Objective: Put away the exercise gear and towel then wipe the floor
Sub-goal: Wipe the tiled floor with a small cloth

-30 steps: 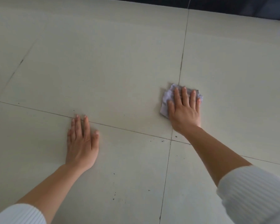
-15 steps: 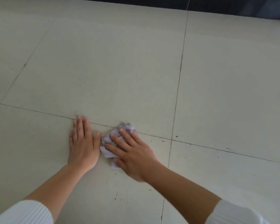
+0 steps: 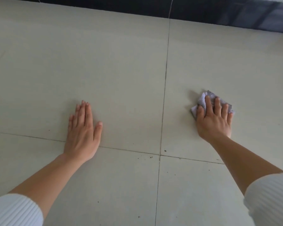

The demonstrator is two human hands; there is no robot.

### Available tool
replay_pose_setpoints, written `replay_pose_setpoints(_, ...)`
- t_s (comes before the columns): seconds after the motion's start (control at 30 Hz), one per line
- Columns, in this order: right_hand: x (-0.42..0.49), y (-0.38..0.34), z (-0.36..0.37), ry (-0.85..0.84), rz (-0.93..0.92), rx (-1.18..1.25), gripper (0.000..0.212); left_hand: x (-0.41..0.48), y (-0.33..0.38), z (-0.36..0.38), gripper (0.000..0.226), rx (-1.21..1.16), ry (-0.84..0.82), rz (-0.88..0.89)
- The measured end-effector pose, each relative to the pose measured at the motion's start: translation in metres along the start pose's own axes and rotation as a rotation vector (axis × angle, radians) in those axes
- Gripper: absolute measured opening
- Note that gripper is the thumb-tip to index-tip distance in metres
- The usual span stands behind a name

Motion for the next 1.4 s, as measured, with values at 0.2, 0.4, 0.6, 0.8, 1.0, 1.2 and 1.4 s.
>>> replay_pose_setpoints(0.2,0.048,0.0,-0.007,0.017,0.05,0.036,0.057,0.061,0.057,0.023,0.076,0.036,-0.004,0.137)
replay_pose_setpoints(0.4,0.092,-0.026,-0.013,-0.01,-0.01,0.076,0.055,0.064,0.056,0.024,0.074,0.027,0.046,0.132)
replay_pose_setpoints(0.6,0.063,-0.119,0.009,-0.139,-0.412,0.034,0.053,0.064,0.058,0.021,0.071,0.029,0.033,0.096)
replay_pose_setpoints(0.8,-0.009,-0.13,0.02,-0.29,-0.612,-0.086,0.054,0.064,0.064,0.016,0.07,0.031,-0.021,0.058)
replay_pose_setpoints(1.0,-0.07,-0.13,0.019,-0.324,-0.363,-0.083,0.053,0.064,0.064,0.005,0.07,0.035,-0.086,0.081)
replay_pose_setpoints(1.2,-0.039,-0.07,-0.003,-0.281,-0.096,-0.101,0.055,0.065,0.065,0.007,0.071,0.029,-0.086,0.08)
replay_pose_setpoints(1.4,0.076,-0.037,-0.03,-0.276,0.007,-0.051,0.055,0.068,0.065,0.01,0.069,0.008,-0.054,0.076)
Point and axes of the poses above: each hand's wrist, its own x-axis towards the middle knuckle, its own z-axis out of the palm, y = z × x, the point moved 2 cm from there along x, towards the middle knuckle, and after that the axes turned 15 degrees about -z, right-handed, at the moved point
